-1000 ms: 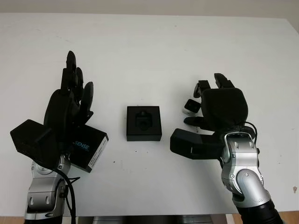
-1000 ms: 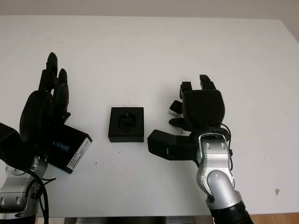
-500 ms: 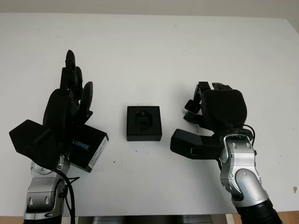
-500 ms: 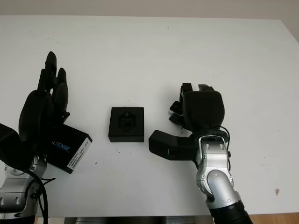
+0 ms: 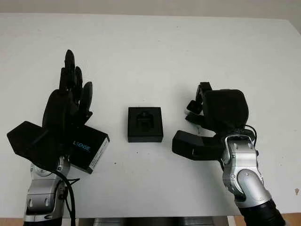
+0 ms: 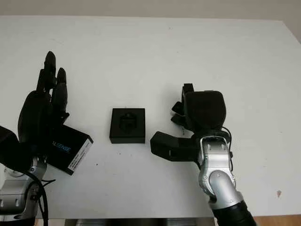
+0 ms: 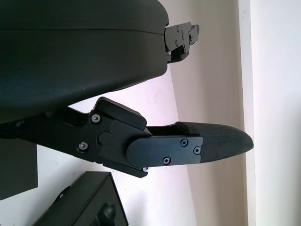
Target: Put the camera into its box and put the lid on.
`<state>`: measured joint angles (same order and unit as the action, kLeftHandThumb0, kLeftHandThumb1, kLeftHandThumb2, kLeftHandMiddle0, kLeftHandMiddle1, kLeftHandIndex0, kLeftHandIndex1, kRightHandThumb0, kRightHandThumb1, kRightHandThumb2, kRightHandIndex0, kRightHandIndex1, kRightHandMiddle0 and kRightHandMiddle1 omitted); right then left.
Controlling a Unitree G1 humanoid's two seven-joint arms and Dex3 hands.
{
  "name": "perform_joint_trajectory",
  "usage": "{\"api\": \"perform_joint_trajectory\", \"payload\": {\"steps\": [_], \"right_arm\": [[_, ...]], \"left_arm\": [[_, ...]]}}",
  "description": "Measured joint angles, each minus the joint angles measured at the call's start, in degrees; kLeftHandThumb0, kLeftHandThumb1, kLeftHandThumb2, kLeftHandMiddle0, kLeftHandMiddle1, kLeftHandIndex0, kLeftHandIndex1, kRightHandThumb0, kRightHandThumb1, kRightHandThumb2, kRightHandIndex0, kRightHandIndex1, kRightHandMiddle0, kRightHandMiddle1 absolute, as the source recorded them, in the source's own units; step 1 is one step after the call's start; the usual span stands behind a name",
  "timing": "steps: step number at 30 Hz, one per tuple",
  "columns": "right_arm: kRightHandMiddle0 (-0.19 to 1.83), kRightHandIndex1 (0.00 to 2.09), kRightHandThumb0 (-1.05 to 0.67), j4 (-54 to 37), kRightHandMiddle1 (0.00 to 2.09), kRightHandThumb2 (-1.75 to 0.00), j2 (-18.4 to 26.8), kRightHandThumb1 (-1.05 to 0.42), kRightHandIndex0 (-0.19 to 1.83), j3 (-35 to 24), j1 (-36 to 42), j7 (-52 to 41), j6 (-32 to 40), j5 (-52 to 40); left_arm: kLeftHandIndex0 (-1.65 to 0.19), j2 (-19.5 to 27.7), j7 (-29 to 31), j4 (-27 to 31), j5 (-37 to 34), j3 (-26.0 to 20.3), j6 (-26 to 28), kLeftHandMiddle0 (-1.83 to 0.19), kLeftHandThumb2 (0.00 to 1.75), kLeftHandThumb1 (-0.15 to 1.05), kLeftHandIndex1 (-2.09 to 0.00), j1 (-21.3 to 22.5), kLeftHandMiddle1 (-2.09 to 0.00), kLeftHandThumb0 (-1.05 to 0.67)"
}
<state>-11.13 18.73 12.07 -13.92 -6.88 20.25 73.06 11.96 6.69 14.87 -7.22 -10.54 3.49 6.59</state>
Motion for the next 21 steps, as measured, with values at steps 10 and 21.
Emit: {"api": "perform_joint_trajectory", "payload": {"steps": [10, 21], "right_arm": [[0.45, 0.06, -0.42, -0.9, 1.35, -0.07, 3.1, -1.04, 0.53, -5.5, -1.0, 0.7, -7.2, -18.0], [0.45, 0.04, -0.41, -3.5, 1.44, -0.09, 3.9, -1.05, 0.49, -6.1, -1.7, -2.1, -7.5, -23.6]], "left_arm": [[0.19, 0.2, -0.2, 0.0, 0.5, -0.1, 0.1, 0.19, 0.48, 1.05, 0.0, -0.2, 0.0, -0.86], [0.19, 0.2, -0.2, 0.0, 0.4, -0.5, 0.2, 0.19, 0.47, 1.05, 0.0, -0.4, 0.0, -0.85]]}}
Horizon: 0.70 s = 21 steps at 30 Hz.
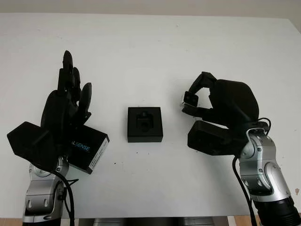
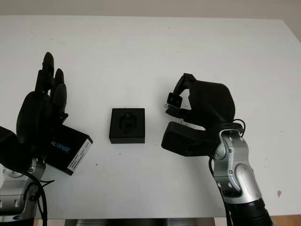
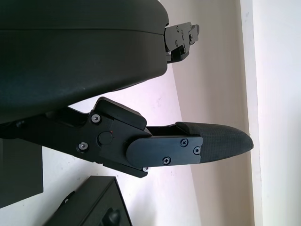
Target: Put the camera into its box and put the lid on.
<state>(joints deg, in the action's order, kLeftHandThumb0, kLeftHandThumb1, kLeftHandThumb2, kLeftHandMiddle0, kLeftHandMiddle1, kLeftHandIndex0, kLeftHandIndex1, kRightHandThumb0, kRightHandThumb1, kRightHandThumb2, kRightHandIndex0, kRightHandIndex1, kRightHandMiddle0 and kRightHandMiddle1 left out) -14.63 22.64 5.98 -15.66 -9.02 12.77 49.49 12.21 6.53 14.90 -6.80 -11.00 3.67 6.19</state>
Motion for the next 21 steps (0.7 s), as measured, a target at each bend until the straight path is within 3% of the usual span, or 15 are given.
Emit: {"api": "perform_joint_trajectory", "payload": {"steps": [5, 11, 21], "right_arm": [[0.44, 0.03, -0.42, -2.2, 1.51, -0.12, 1.8, -1.05, 0.46, -1.0, -1.6, -4.9, 0.0, -4.1], [0.45, 0.03, -0.43, -6.4, 1.43, -0.12, 3.5, -1.05, 0.42, -1.1, -4.1, -11.7, -0.1, -7.4], [0.37, 0.01, -0.43, -8.1, 1.6, -0.15, 2.5, -1.05, 0.25, 1.6, -5.8, -12.2, -2.3, -9.2]], "left_arm": [[0.19, 0.0, 0.0, 0.0, 0.0, 0.0, 0.0, 0.19, 0.48, 1.05, 0.0, 0.0, 0.0, -0.85], [0.19, -0.1, 0.0, 0.2, 0.0, 0.1, 0.5, 0.19, 0.48, 1.05, 0.0, -0.3, 0.0, -0.87], [0.19, -0.1, 0.0, 0.6, 0.1, 0.2, 0.5, 0.19, 0.49, 1.05, 0.0, -0.4, 0.0, -0.87]]}}
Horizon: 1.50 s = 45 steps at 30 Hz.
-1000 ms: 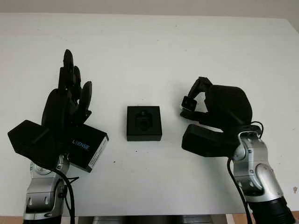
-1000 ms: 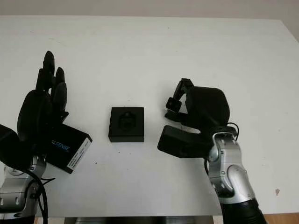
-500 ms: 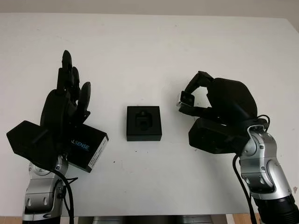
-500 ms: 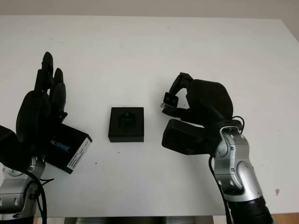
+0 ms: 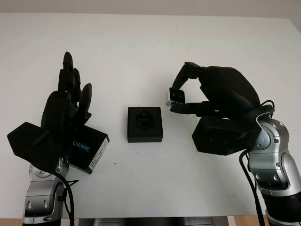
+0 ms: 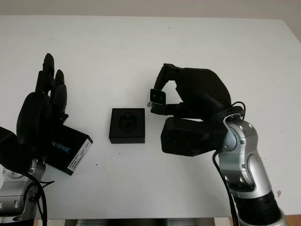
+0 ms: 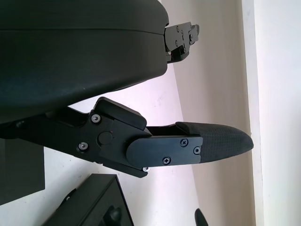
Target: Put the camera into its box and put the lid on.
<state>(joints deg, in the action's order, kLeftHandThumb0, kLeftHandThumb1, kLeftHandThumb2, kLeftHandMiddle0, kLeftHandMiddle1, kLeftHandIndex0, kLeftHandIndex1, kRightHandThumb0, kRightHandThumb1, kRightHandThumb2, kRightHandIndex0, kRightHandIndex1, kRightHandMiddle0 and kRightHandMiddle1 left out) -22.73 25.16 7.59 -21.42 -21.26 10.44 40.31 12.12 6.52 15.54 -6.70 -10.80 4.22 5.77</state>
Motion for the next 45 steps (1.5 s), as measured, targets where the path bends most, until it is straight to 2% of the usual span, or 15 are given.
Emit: {"api": "perform_joint_trajectory", "payload": {"steps": [12, 21, 31, 40, 45], "right_arm": [[0.32, 0.03, -0.47, 0.3, 1.72, -0.22, -3.0, -1.05, 0.22, 4.4, -1.3, 2.2, -0.6, 1.5], [0.33, 0.05, -0.42, 1.0, 1.7, -0.16, -4.0, -1.05, 0.24, 7.1, -1.8, 1.5, -0.1, 3.9], [0.31, 0.07, -0.39, 0.3, 1.83, -0.15, -6.1, -1.05, 0.29, 10.1, -3.2, -1.8, 3.3, 10.0], [0.36, 0.08, -0.41, 0.3, 1.75, -0.12, -7.5, -1.05, 0.33, 11.7, -3.2, -2.1, 3.6, 13.8], [0.37, 0.06, -0.43, 0.3, 1.6, -0.13, -7.9, -1.05, 0.32, 12.5, -3.2, -3.4, 3.6, 15.3]], "left_arm": [[0.19, -0.2, -0.1, 0.0, 0.2, 0.5, 0.4, 0.19, 0.48, 1.05, 0.0, 0.0, 0.0, -0.88], [0.19, -0.2, -0.4, 0.1, 0.4, 0.5, 0.7, 0.19, 0.48, 1.05, 0.0, 0.0, 0.0, -0.87], [0.19, -0.7, -0.4, 0.1, 0.1, 0.7, 0.6, 0.19, 0.48, 1.05, 0.0, 0.1, 0.0, -0.84], [0.19, -0.8, -0.4, 0.1, 0.0, 0.7, 0.3, 0.19, 0.48, 1.05, 0.0, 0.1, 0.0, -0.85], [0.19, -0.8, -0.4, 0.0, 0.0, 0.7, 0.2, 0.19, 0.48, 1.05, 0.0, 0.1, 0.0, -0.85]]}}
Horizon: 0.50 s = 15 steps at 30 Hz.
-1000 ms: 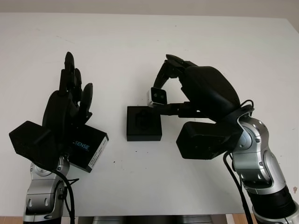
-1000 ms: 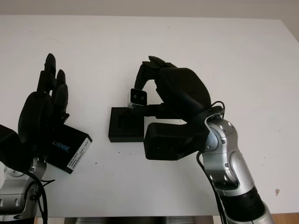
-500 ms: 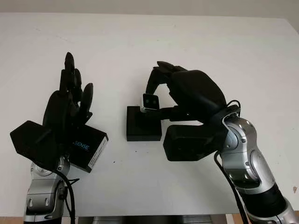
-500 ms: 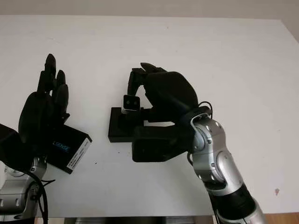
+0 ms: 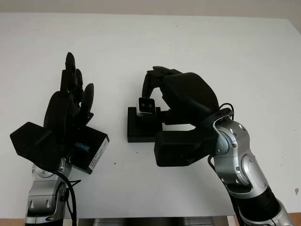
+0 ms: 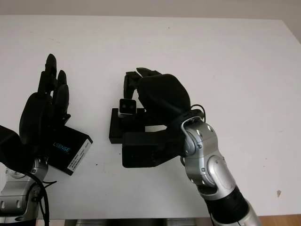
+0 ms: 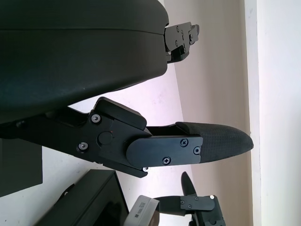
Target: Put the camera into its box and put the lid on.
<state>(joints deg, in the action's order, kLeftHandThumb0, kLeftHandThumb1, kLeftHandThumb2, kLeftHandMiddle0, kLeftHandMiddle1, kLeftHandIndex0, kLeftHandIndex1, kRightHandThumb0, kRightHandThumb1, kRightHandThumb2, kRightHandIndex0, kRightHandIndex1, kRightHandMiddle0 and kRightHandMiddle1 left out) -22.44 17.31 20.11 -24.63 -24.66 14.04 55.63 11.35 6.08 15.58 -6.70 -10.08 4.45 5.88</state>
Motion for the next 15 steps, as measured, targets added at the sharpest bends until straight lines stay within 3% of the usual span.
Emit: {"api": "perform_joint_trajectory", "payload": {"steps": [15], "right_arm": [[0.36, 0.06, -0.42, 0.2, 1.69, -0.13, 0.3, -1.05, 0.31, 0.1, 1.3, 1.1, -2.7, -0.3]], "left_arm": [[0.19, 0.0, 0.1, -0.1, 0.2, 0.0, -0.4, 0.19, 0.49, 1.05, 0.0, 0.0, 0.0, -0.85]]}}
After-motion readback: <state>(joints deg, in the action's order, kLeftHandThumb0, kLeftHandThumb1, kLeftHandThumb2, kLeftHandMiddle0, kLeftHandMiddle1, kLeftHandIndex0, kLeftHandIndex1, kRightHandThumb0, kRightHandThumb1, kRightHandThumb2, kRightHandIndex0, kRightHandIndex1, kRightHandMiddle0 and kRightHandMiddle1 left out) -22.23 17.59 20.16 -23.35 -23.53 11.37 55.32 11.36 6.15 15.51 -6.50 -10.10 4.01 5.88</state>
